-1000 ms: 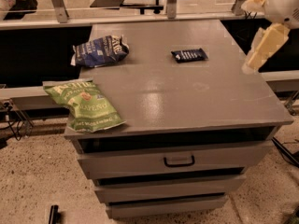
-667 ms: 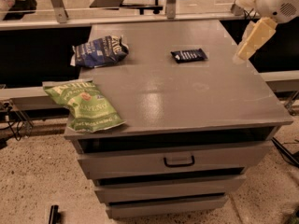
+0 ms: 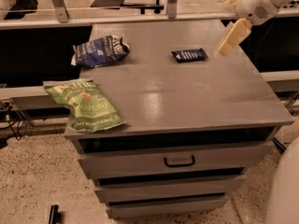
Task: Move rxbar blueberry near blue chip bag
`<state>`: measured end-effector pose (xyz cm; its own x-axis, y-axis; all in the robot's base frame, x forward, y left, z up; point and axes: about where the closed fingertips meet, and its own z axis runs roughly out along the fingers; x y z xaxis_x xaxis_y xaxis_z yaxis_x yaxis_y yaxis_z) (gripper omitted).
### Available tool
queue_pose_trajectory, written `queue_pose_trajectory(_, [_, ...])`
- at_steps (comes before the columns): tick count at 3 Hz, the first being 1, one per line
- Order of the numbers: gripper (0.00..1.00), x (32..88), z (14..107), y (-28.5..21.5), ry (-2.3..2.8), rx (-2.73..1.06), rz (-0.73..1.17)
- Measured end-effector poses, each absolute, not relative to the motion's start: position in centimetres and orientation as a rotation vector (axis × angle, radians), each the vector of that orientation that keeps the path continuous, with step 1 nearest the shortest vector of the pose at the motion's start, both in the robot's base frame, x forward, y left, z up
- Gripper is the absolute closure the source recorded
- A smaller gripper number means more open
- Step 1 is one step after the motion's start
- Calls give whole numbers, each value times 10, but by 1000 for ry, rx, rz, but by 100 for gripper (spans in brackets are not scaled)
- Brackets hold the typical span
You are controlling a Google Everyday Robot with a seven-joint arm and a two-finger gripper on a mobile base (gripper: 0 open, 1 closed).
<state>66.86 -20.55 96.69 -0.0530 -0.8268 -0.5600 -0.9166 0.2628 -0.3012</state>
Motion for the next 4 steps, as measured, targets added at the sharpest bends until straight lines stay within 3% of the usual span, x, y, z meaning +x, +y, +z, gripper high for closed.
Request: queue_pose_trajectory(4, [0,752,885,-188,1926,-1400,355])
